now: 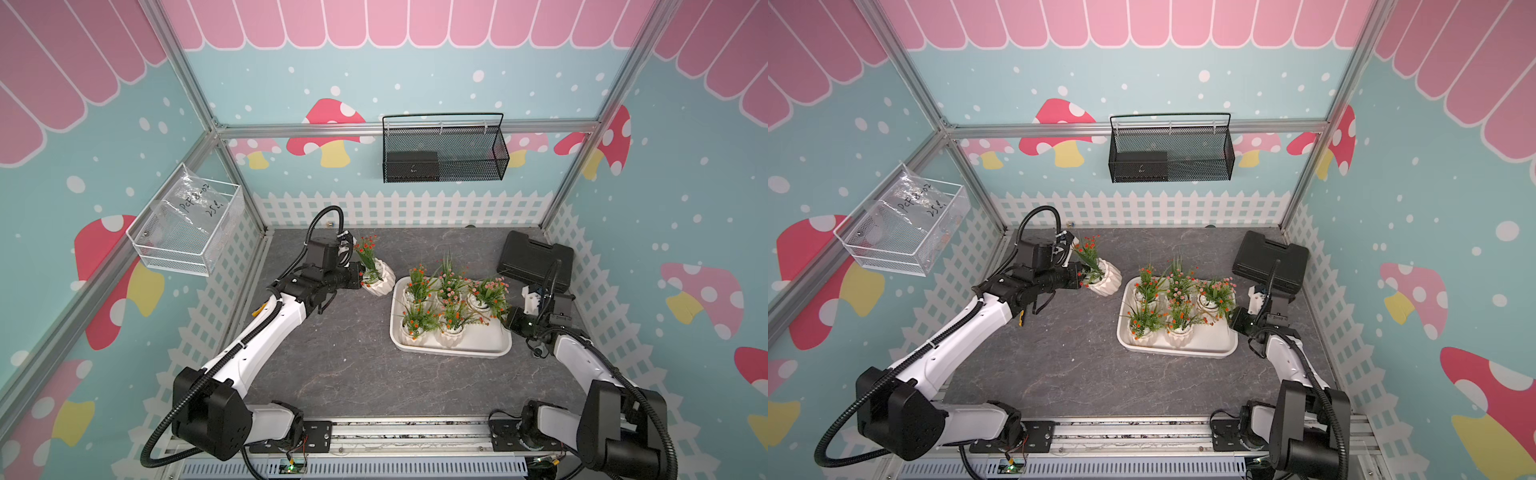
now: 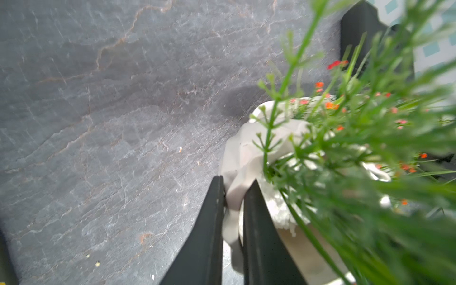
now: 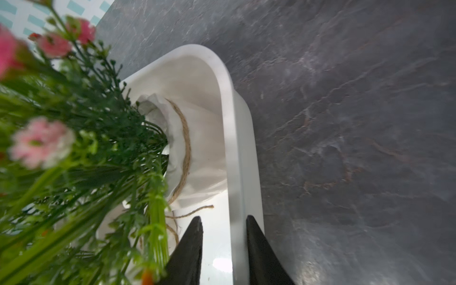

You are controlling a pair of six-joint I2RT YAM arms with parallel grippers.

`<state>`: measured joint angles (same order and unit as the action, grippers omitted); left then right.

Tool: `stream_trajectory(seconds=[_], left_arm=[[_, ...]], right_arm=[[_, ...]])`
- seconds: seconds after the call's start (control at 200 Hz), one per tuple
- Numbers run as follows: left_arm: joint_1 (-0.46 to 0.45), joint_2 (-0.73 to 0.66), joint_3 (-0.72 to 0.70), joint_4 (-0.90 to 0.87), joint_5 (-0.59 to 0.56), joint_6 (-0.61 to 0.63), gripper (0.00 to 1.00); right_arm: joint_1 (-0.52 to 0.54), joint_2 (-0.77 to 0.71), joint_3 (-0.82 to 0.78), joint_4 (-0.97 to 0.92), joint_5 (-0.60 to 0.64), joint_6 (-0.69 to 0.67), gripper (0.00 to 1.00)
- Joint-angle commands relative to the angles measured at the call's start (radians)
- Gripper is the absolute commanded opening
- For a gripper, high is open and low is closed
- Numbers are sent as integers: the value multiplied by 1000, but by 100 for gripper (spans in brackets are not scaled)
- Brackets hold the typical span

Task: Put the potted gypsophila into the storage box
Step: Move the storage box to the center of the board.

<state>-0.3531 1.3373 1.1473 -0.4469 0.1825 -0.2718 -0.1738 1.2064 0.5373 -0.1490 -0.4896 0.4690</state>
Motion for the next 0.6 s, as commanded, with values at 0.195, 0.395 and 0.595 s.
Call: stream_trajectory(seconds=[0.195,0.395,0.595], left_arm=[[-92,-51,104,18,5,13,0],[-184,-42,141,13,3,23,0],[-269,-34,158,27,21,45,0]], right_arm=[[203,43,67,109,-63,97,31],[314,103,131,133,-65,96,34],[276,62,163,41,45,60,49]])
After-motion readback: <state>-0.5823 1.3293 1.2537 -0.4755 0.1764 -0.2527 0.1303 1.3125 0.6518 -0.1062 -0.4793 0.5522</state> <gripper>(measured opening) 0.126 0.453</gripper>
